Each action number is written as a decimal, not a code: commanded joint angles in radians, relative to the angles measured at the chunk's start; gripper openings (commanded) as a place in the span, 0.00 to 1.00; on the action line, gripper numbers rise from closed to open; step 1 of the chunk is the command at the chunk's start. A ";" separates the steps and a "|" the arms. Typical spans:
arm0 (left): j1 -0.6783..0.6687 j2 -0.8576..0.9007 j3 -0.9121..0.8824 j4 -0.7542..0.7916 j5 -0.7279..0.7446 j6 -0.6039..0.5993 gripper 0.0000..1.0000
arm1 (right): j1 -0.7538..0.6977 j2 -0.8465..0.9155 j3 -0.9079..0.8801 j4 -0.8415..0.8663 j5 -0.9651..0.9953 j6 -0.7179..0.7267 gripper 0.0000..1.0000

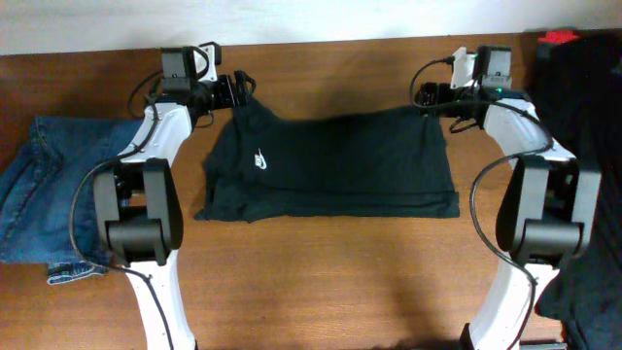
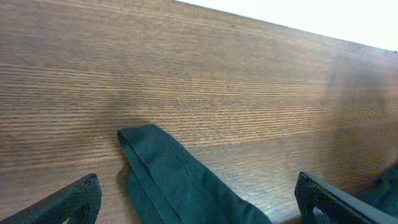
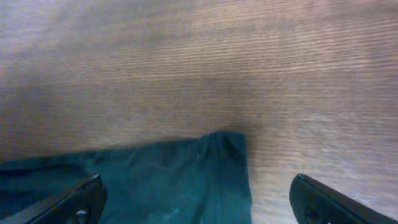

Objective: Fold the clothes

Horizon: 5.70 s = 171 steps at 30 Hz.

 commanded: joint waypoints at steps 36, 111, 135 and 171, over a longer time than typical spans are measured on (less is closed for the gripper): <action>-0.040 0.132 0.050 0.069 0.075 0.008 0.00 | 0.010 0.127 0.024 0.035 -0.019 0.041 0.09; 0.104 -0.151 0.061 -1.033 0.061 0.124 0.67 | 0.059 0.149 0.335 -0.774 0.194 0.042 0.45; 0.104 -0.151 0.061 -1.032 0.061 0.124 0.68 | 0.058 0.173 0.290 -0.750 0.195 0.046 0.04; 0.104 -0.151 0.061 -1.049 0.050 0.124 0.68 | 0.057 0.071 0.374 -1.062 0.267 0.001 0.48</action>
